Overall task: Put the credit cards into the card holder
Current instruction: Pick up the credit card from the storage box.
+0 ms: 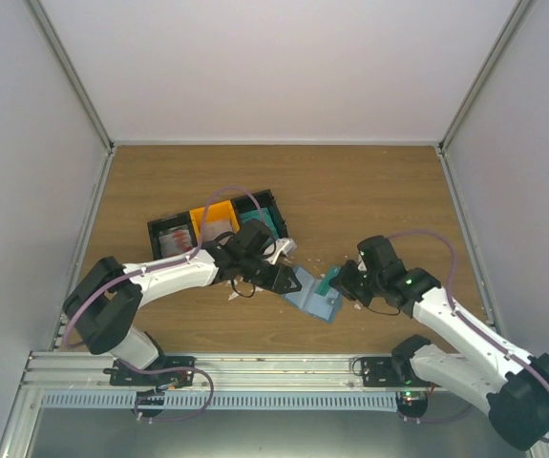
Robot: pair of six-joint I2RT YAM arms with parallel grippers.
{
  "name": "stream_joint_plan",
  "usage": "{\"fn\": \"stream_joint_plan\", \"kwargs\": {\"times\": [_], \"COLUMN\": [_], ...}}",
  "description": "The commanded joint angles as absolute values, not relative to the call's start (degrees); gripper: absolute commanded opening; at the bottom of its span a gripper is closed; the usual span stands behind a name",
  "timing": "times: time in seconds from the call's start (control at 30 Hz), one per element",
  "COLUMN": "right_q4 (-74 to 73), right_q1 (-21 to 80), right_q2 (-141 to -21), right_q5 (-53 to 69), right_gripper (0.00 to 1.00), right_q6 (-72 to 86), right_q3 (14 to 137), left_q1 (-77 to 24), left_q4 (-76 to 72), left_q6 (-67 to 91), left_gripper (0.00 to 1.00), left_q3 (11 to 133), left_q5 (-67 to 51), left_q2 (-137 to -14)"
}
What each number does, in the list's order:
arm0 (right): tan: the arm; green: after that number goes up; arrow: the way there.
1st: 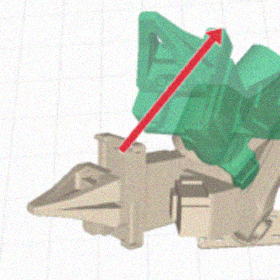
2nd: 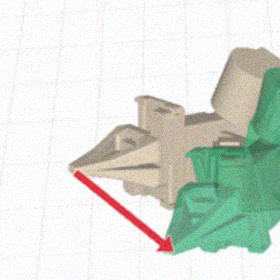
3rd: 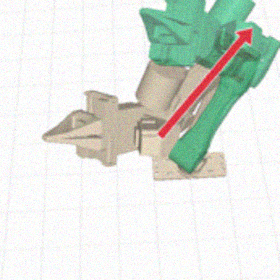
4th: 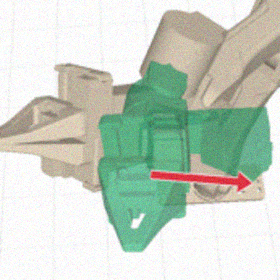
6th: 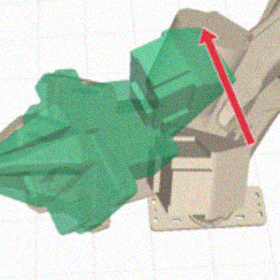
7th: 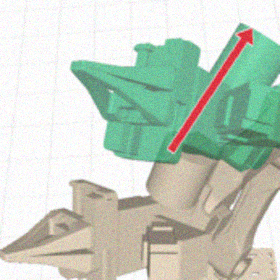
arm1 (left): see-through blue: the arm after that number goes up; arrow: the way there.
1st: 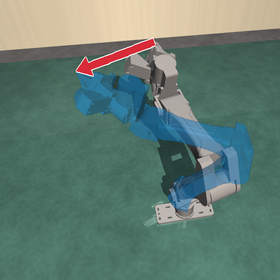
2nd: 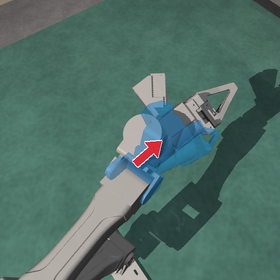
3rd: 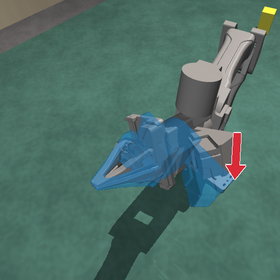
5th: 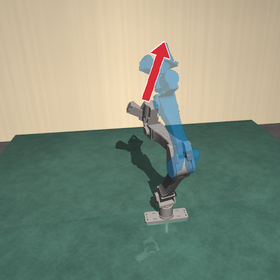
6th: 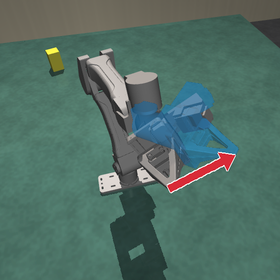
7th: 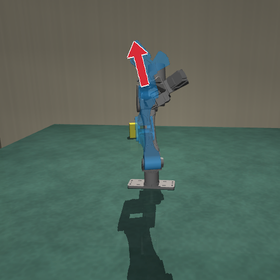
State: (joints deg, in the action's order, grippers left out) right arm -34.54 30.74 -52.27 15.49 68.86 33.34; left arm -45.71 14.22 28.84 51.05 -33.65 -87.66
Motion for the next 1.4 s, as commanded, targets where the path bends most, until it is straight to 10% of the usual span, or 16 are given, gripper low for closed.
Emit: {"fn": "stream_joint_plan", "kwargs": {"times": [0.0,0.6,1.0,1.17,1.37], "right_q4": [-29.97,-0.35,6.24,4.18,3.67], "right_q1": [31.97,32.08,32.09,32.13,32.09], "right_q2": [-53.13,-43.39,-40.51,-39.18,-39.54], "right_q5": [18.24,41.77,42.66,39.58,37.73], "right_gripper": [0.01,0.00,0.10,0.37,0.41], "right_q6": [67.25,57.15,60.26,58.09,56.38], "right_q3": [34.70,26.75,25.32,25.75,25.99], "left_q1": [-46.14,-40.30,-37.91,-36.47,-35.17], "left_q4": [10.05,-3.02,-5.05,-4.44,-5.24], "left_q6": [26.71,35.45,35.68,36.90,38.94], "left_gripper": [0.48,0.74,0.01,0.00,0.00], "left_q3": [51.42,47.84,48.19,49.39,50.61], "left_q5": [-32.24,-46.91,-54.88,-58.64,-62.16], "left_q2": [-87.88,-80.44,-75.84,-74.60,-73.07]}}
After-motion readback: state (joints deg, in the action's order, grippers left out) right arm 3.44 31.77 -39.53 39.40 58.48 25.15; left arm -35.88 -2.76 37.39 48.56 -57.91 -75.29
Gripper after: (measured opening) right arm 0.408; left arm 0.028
